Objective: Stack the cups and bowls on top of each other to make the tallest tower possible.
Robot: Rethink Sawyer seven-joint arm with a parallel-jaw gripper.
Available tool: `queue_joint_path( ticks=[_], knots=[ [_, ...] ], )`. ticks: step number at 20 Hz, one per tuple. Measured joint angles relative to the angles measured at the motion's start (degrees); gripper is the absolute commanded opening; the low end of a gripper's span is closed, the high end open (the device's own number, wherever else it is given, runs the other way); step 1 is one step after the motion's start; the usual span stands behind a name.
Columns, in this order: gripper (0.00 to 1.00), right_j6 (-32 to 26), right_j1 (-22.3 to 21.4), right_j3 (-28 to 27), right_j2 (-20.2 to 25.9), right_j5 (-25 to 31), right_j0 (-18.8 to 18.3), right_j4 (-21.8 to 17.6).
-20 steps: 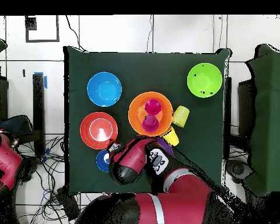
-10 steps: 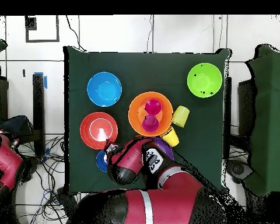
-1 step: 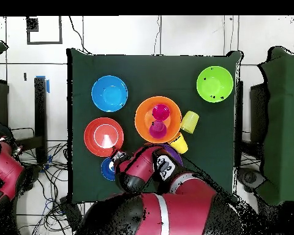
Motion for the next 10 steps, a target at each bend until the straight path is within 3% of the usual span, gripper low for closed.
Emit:
queue_joint_path(
  ticks=[10],
  knots=[
    [1.00, 0.00, 0.50, 0.20, 0.88, -1.06, -1.89, 0.02]
  ],
)
